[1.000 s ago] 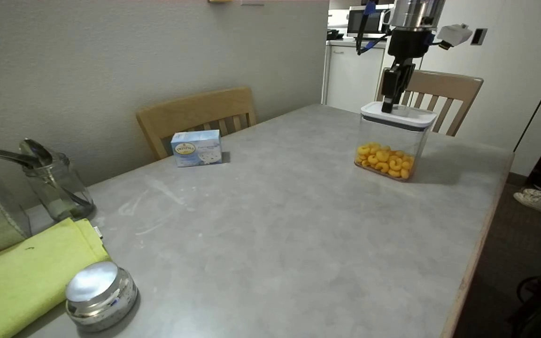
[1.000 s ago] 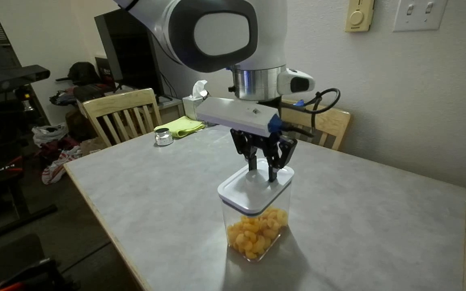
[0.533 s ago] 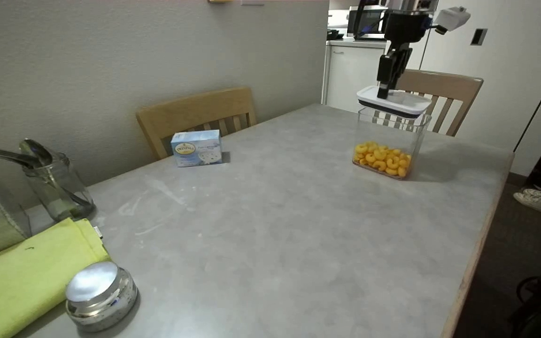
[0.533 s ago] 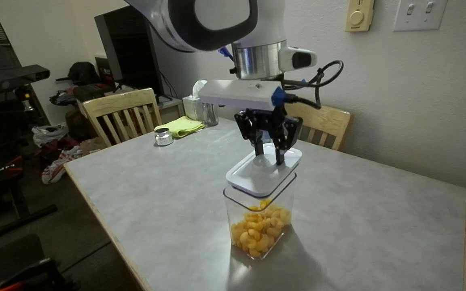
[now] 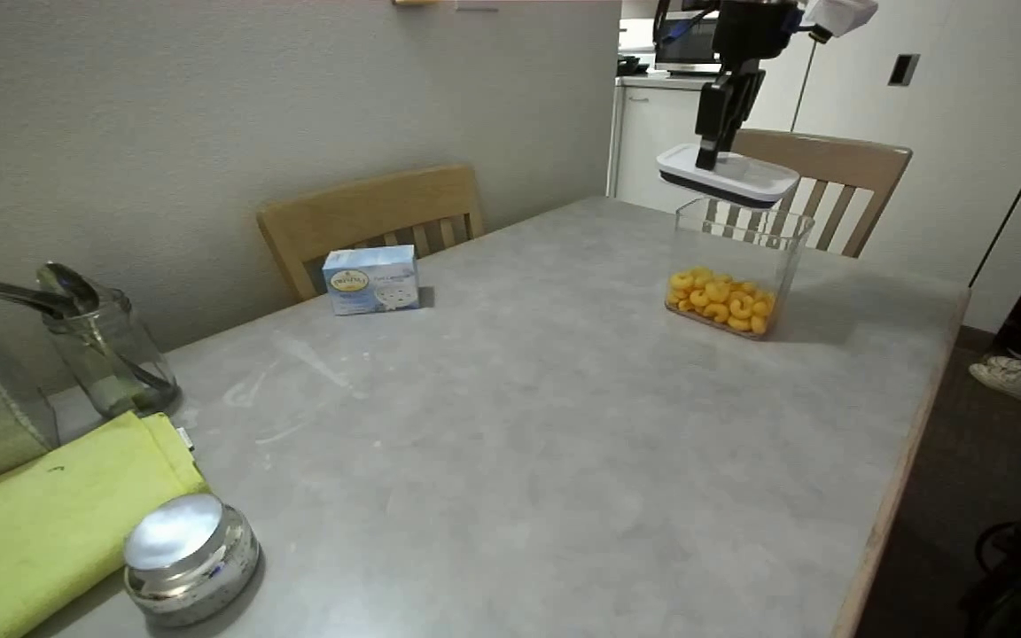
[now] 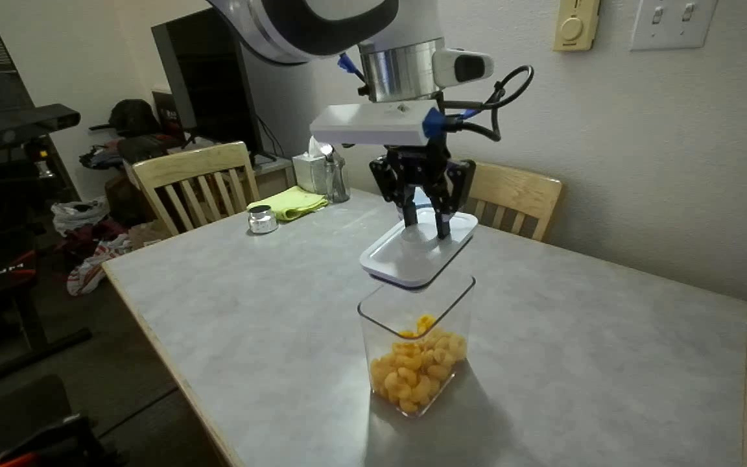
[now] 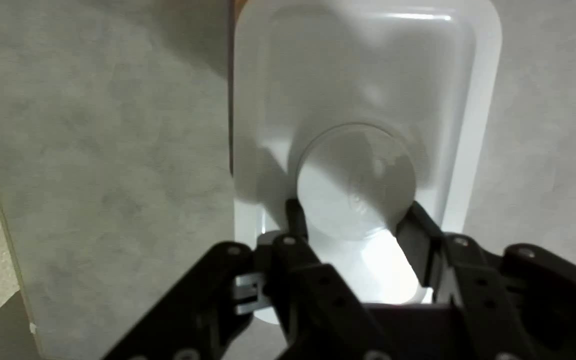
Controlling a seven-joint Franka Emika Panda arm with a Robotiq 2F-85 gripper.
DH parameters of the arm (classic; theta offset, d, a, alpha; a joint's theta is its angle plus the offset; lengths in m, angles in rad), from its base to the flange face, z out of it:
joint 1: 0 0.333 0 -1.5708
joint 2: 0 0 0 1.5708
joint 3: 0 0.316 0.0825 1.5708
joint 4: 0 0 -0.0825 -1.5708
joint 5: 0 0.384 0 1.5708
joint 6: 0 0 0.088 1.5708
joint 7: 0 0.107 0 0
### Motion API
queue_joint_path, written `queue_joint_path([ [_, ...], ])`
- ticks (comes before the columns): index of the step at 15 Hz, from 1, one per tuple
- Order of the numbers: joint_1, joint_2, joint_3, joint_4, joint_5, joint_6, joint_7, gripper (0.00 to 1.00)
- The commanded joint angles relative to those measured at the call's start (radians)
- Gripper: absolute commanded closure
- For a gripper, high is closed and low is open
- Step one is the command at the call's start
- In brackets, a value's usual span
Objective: Take the lid off of the container
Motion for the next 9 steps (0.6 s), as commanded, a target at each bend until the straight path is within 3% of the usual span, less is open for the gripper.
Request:
queue_joint_path([
  [1, 0.027, -0.003, 0.026, -0.008, -0.008, 0.015, 0.045, 0.76],
  [9, 0.103, 0.020, 0.074, 0.000, -0.014, 0.033, 0.146, 0.76],
])
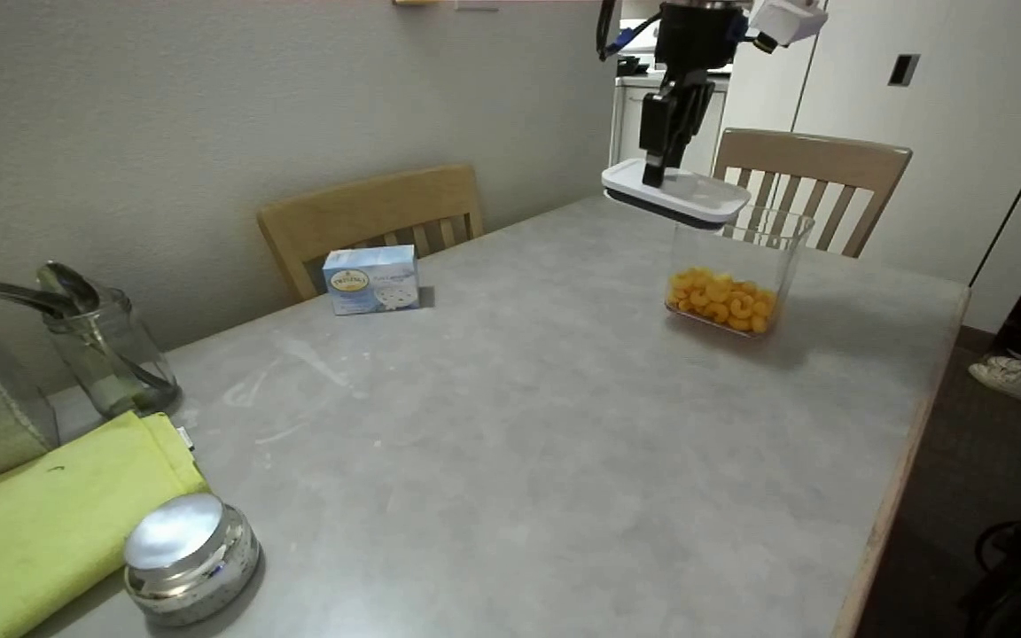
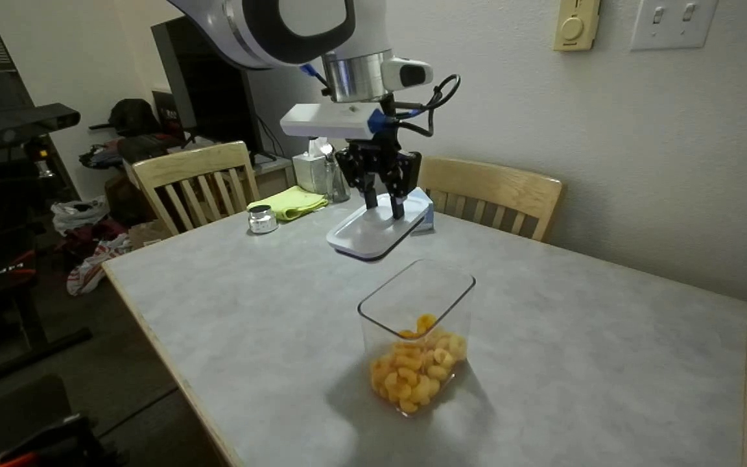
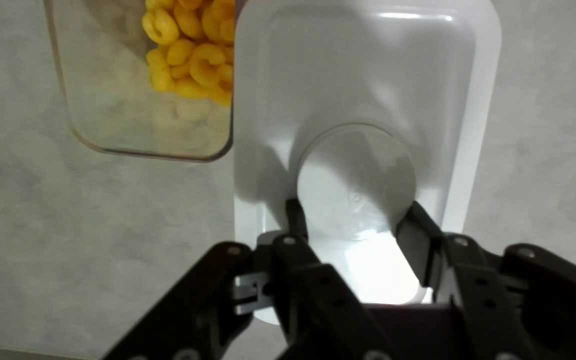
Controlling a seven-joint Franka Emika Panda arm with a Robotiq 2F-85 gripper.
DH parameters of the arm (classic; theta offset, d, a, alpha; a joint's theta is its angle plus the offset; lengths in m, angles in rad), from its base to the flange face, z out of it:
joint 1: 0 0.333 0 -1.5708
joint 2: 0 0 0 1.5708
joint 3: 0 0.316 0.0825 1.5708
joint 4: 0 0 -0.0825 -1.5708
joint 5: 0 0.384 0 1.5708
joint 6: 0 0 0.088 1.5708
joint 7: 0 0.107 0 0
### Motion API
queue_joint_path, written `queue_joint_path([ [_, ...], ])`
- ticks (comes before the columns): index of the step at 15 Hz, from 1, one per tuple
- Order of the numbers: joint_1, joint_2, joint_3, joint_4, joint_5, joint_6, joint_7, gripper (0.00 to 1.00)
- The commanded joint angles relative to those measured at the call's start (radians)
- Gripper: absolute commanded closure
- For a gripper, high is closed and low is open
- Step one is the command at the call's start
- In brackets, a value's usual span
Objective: Take the lid off of the container
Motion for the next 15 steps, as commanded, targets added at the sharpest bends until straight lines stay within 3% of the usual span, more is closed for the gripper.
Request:
queue_joint_path([
  [1, 0.026, 0.016, 0.016, -0.002, -0.018, 0.031, 0.050, 0.76],
  [8, 0.054, 0.098, 0.008, -0.041, -0.033, 0.157, 0.145, 0.76],
  [15, 0.041, 0.223, 0.021, -0.034, -0.019, 0.239, 0.131, 0.76],
])
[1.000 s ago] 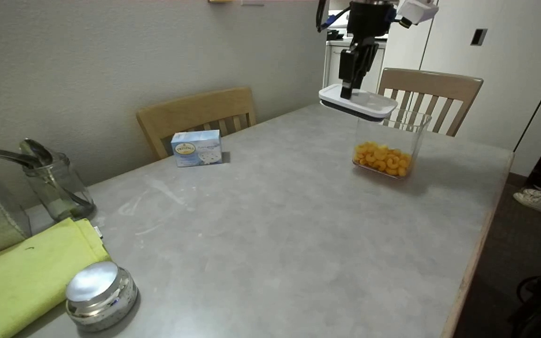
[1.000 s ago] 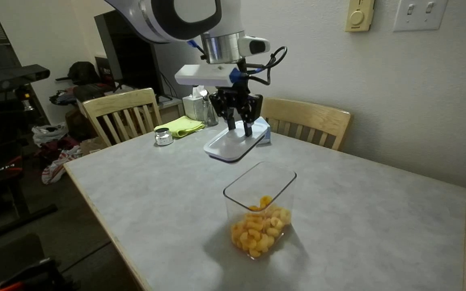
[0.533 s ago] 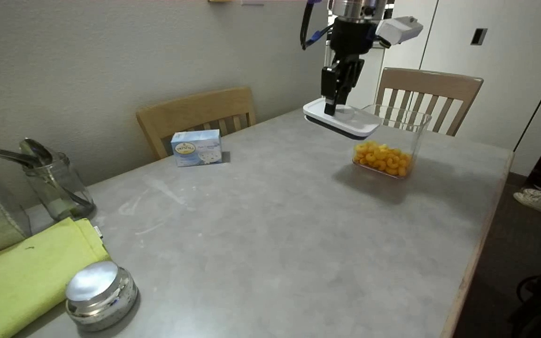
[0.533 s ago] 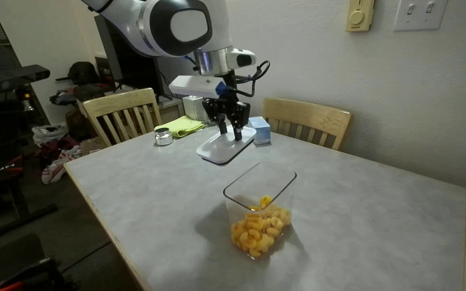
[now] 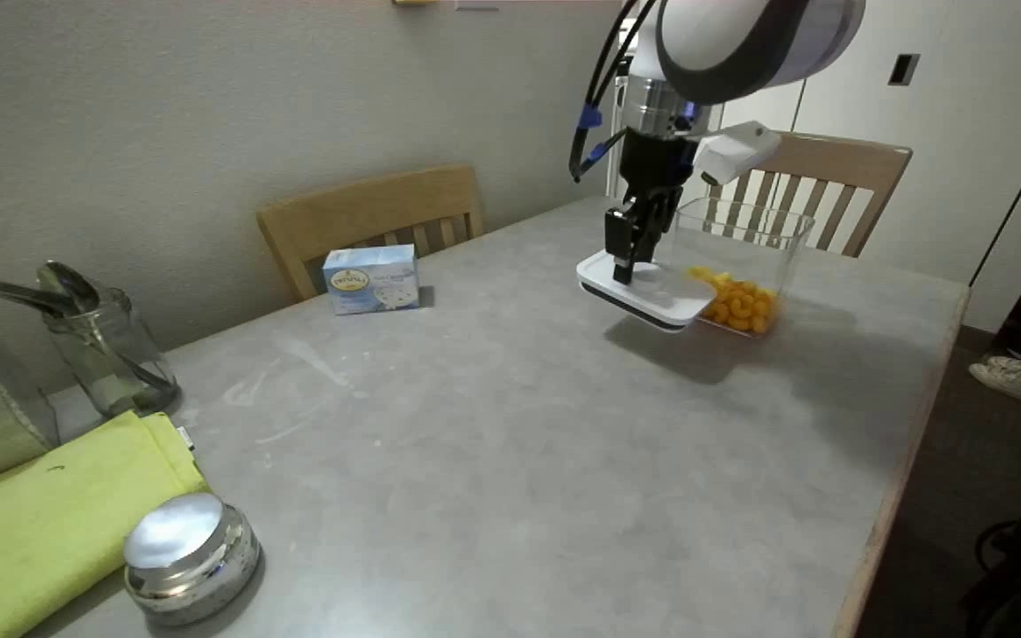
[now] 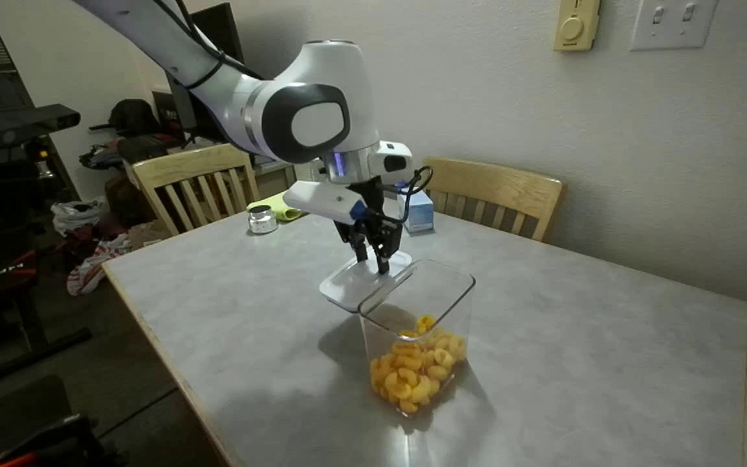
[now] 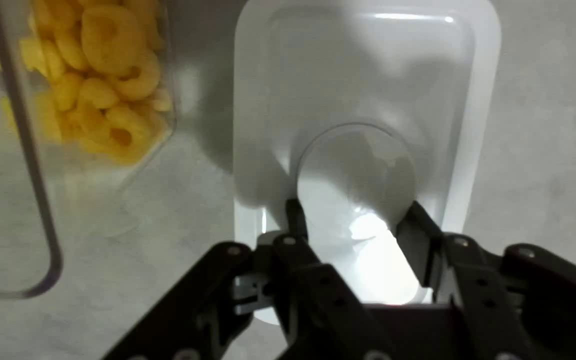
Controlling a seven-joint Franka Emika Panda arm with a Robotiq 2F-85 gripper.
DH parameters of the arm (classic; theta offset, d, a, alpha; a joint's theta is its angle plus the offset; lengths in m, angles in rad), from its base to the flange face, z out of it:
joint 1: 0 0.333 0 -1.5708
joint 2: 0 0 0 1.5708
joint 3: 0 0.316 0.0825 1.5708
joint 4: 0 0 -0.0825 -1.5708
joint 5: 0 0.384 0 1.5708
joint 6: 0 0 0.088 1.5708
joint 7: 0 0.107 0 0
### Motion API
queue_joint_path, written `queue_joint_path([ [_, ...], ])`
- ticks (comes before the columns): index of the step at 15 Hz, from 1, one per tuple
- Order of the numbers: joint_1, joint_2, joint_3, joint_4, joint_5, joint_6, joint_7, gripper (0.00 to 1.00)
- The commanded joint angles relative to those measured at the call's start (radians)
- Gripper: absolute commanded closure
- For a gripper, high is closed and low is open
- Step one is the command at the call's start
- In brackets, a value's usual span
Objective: Take the lid off of the container
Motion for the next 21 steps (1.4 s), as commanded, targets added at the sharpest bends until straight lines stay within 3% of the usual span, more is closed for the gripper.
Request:
queue_joint_path([
  [1, -0.011, 0.047, 0.014, 0.005, -0.010, 0.056, -0.003, 0.76],
  [11, -0.022, 0.098, 0.042, 0.005, -0.008, 0.088, -0.034, 0.76],
  [12, -0.025, 0.092, 0.044, 0.004, -0.007, 0.082, -0.042, 0.45],
  [13, -0.027, 0.084, 0.045, 0.000, -0.008, 0.080, -0.048, 0.25],
  [17, -0.032, 0.014, 0.044, -0.019, -0.020, 0.054, -0.091, 0.01],
  [21, -0.040, -0.090, 0.042, -0.034, -0.018, 0.024, -0.138, 0.00],
])
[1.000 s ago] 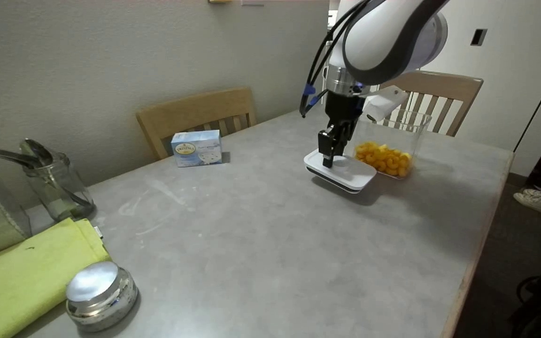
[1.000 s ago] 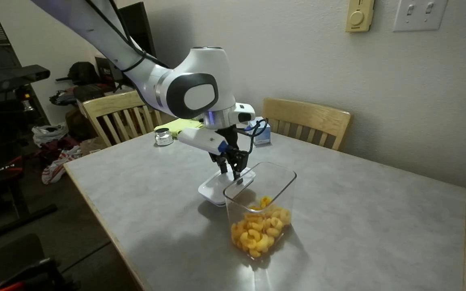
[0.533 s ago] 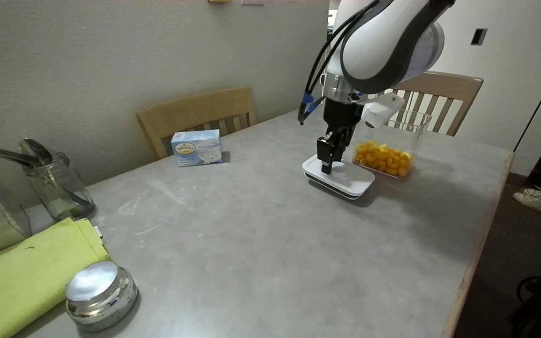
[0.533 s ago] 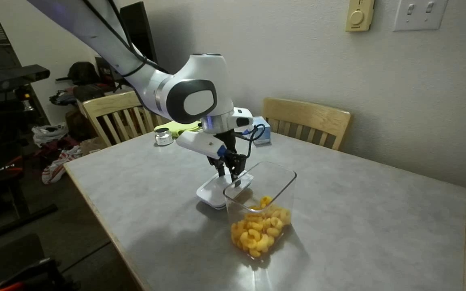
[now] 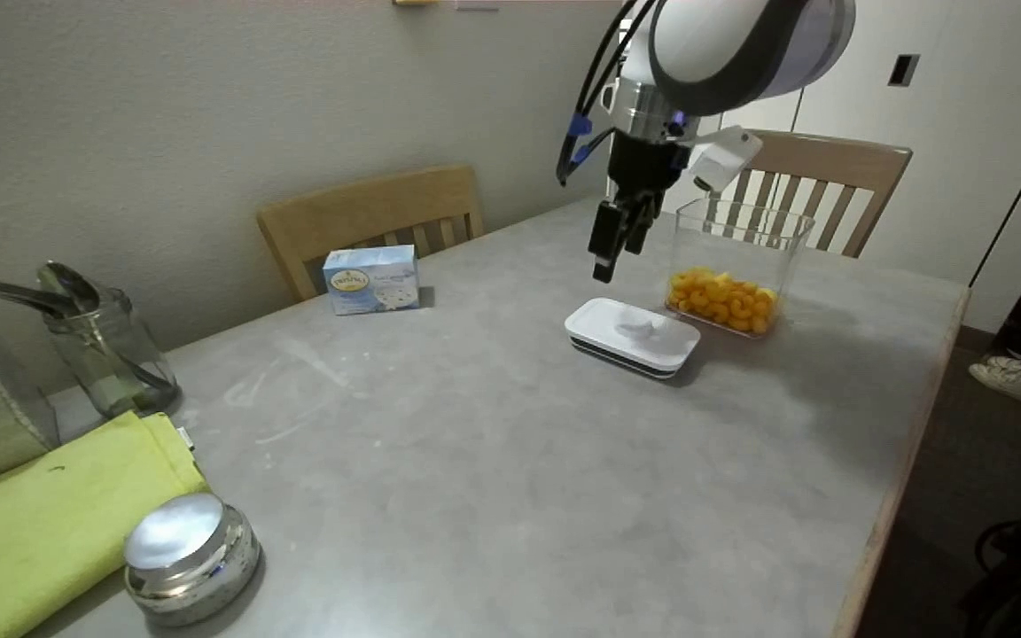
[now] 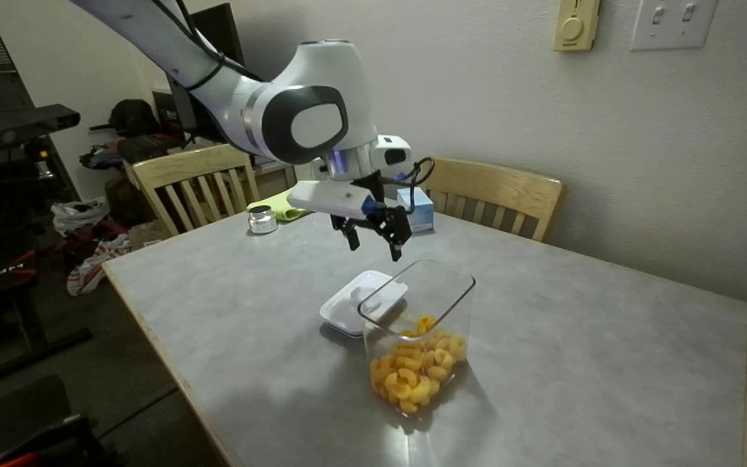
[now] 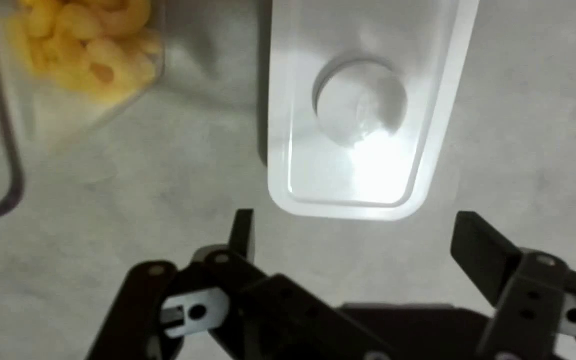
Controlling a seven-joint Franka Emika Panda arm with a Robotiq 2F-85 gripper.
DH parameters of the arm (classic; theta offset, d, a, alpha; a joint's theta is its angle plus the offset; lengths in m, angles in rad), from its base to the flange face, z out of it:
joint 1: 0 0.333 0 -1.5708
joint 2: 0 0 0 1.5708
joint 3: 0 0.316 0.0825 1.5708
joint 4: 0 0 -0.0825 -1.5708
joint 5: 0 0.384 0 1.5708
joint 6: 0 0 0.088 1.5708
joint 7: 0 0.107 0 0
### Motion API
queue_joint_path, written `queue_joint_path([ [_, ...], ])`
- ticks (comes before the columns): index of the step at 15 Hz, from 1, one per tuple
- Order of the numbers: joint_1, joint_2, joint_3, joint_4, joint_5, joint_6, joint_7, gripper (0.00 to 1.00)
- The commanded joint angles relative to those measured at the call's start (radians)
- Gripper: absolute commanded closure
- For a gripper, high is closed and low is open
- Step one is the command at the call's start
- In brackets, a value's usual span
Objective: Take the lid off of the container
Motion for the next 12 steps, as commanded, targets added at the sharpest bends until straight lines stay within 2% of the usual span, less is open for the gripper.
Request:
queue_joint_path([
  [1, -0.027, -0.124, 0.011, -0.042, -0.017, -0.046, -0.035, 0.00],
  [6, -0.036, -0.215, 0.003, -0.035, -0.004, -0.092, -0.049, 0.00],
  [12, -0.042, -0.258, 0.002, -0.035, 0.016, -0.136, -0.060, 0.00],
])
